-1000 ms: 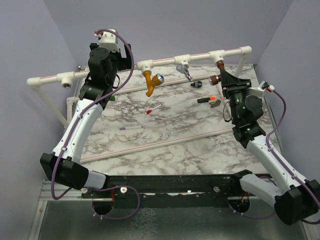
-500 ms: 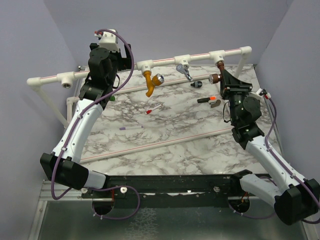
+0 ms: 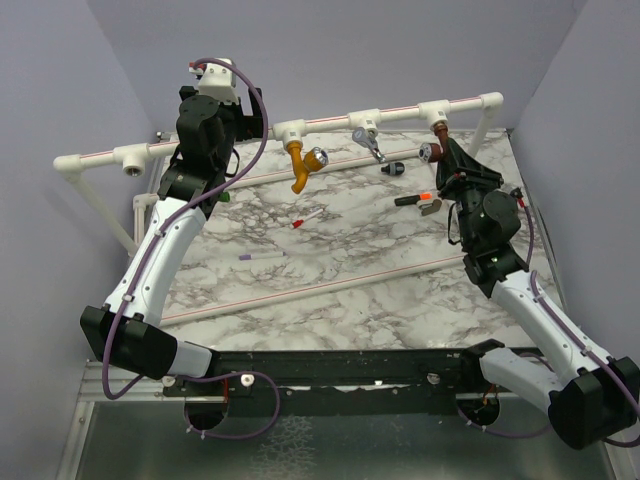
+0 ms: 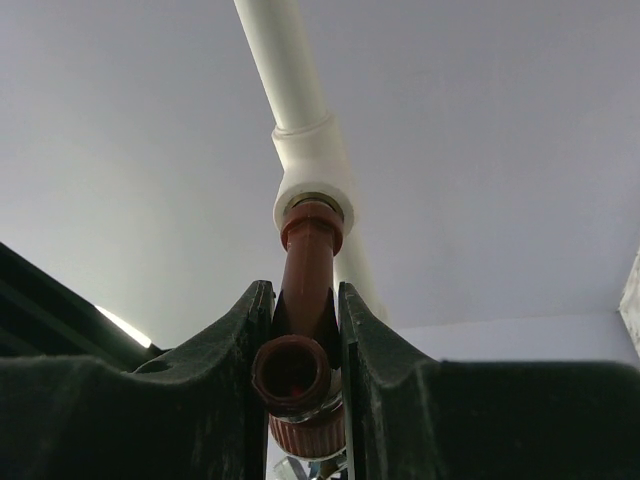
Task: Install the water faucets
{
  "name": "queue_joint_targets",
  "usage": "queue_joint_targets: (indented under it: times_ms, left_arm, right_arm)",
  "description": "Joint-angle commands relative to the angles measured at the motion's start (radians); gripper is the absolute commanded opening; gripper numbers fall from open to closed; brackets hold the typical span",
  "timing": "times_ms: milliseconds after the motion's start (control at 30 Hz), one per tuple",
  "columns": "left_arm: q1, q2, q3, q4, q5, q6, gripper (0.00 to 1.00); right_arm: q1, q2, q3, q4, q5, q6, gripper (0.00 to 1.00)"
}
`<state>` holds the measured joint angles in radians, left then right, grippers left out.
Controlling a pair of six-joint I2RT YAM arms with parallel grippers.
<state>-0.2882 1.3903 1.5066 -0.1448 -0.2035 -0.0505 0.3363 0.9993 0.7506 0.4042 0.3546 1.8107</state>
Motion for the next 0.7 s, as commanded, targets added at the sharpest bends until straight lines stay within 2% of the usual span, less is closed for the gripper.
queue_joint_targets:
  times_ms: [0,100,267,467,667]
  left_arm:
    - [0.004,0.026,-0.040,-0.118,-0.025,-0.015,0.99]
    - [0.004,0.026,-0.041,-0.117,-0.025,-0.016,0.99]
    - [0.004,0.026,-0.040,-0.117,-0.025,-0.015,0.99]
    - [0.004,0.029,-0.041,-0.117,-0.024,-0.018,0.99]
    - [0.004,0.027,-0.042,-0.118,-0.025,-0.016,0.99]
  right_arm:
    - [0.003,-0.012,-0.002,-0.001,-0.029,0.118,0.01]
    - [0.003,-0.017,0.013,-0.045,-0.027,0.105,0.04]
    - [0.003,-0.030,0.016,-0.074,-0.013,0.096,0.29]
    - [0.003,-0.034,0.021,-0.093,-0.019,0.088,0.47]
    - [0.003,-0.036,0.024,-0.097,-0.022,0.076,0.58]
